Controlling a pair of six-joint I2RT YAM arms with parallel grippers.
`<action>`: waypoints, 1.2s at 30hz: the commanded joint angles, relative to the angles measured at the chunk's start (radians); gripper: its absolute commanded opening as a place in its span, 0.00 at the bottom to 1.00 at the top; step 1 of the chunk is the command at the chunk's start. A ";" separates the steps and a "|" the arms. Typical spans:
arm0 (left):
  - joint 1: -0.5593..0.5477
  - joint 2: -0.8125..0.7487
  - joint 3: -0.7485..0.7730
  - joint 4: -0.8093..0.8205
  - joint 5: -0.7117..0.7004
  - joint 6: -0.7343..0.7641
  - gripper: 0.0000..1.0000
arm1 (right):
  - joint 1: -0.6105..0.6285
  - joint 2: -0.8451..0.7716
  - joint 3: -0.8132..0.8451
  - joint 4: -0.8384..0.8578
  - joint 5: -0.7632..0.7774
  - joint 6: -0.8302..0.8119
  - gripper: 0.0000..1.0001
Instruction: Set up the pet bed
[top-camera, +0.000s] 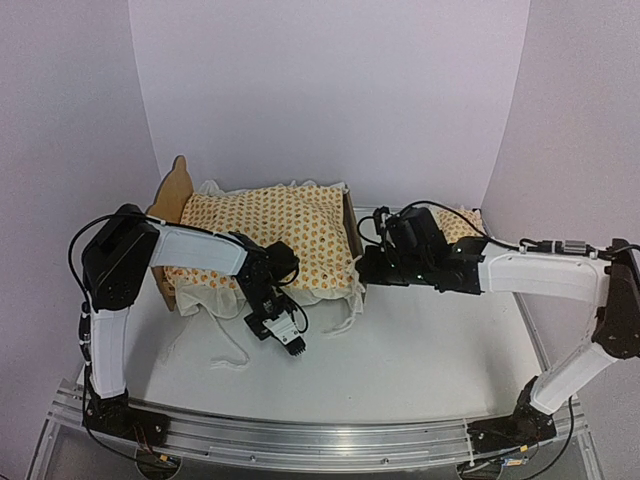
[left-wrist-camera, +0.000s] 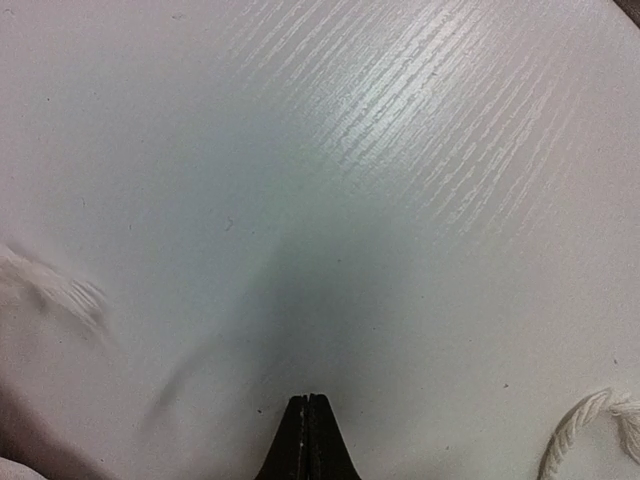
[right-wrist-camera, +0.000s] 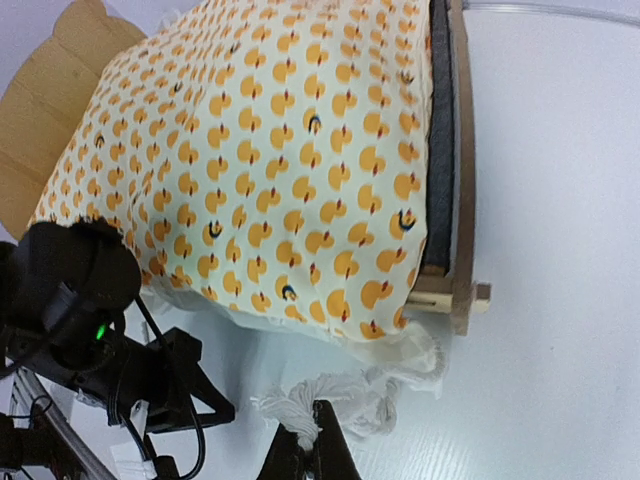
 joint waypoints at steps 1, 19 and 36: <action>0.004 -0.053 -0.028 -0.052 0.012 -0.021 0.00 | -0.004 -0.024 0.118 -0.168 0.184 -0.083 0.00; -0.141 -0.073 0.037 0.437 0.213 -0.735 0.31 | -0.038 0.059 0.207 -0.169 0.043 -0.042 0.00; -0.114 -0.124 -0.102 0.791 0.211 -1.840 0.39 | -0.007 0.053 0.220 -0.151 0.120 0.067 0.00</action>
